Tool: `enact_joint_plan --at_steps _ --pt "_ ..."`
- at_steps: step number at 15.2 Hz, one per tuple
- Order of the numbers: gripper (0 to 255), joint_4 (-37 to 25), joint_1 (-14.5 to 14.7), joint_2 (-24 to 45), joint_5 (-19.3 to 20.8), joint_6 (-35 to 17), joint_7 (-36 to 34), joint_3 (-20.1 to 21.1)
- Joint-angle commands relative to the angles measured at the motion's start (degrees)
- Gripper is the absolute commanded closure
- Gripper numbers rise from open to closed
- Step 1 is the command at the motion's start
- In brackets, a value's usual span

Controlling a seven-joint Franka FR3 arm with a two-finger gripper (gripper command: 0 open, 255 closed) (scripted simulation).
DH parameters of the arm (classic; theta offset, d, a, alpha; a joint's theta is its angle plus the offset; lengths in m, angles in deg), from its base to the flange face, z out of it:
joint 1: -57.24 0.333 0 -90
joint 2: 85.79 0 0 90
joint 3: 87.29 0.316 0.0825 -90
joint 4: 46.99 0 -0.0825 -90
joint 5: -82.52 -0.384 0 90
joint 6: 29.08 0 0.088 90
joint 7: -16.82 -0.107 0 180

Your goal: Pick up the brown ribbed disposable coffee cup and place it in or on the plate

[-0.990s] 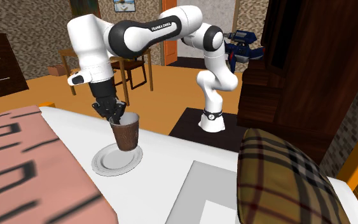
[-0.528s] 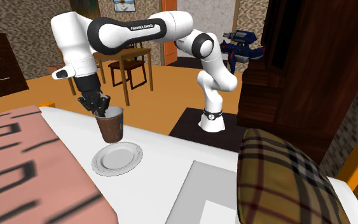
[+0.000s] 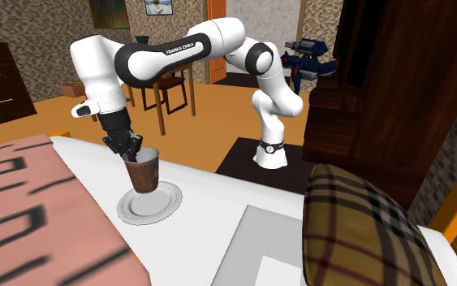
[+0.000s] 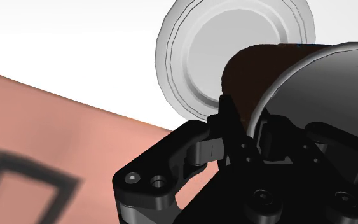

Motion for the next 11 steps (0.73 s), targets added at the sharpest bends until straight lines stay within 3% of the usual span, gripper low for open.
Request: enact_joint_plan --at_steps 1,11 --pt "255 1.18 0.14 0.17 -0.1 -1.39 0.17 0.06" --pt "255 6.05 0.5 1.28 -0.7 -7.21 1.13 0.36"
